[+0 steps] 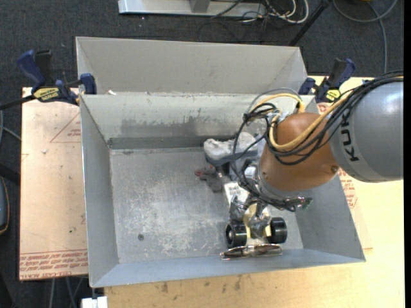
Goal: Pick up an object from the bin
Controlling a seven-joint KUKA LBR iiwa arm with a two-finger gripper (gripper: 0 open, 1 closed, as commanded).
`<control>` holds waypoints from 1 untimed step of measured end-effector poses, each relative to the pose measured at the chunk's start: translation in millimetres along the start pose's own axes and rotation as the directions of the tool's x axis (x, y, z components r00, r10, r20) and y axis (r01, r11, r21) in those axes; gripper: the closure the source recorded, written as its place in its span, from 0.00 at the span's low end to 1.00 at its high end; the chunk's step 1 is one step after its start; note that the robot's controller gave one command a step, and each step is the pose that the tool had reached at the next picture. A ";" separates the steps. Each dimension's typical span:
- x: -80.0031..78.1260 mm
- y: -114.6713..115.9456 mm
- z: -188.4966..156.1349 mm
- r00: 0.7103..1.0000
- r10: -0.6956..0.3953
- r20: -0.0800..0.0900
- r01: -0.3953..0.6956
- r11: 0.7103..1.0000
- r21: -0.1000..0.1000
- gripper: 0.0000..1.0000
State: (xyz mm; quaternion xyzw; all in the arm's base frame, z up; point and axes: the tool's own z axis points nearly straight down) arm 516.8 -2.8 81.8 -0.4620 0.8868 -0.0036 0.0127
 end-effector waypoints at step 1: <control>-0.2 -0.2 -2.6 1.000 0.001 -0.004 -0.001 1.000 -0.004 1.00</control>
Offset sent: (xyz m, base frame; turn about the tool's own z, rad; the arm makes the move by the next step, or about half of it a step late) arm 0.0001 0.0001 0.0095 0.0002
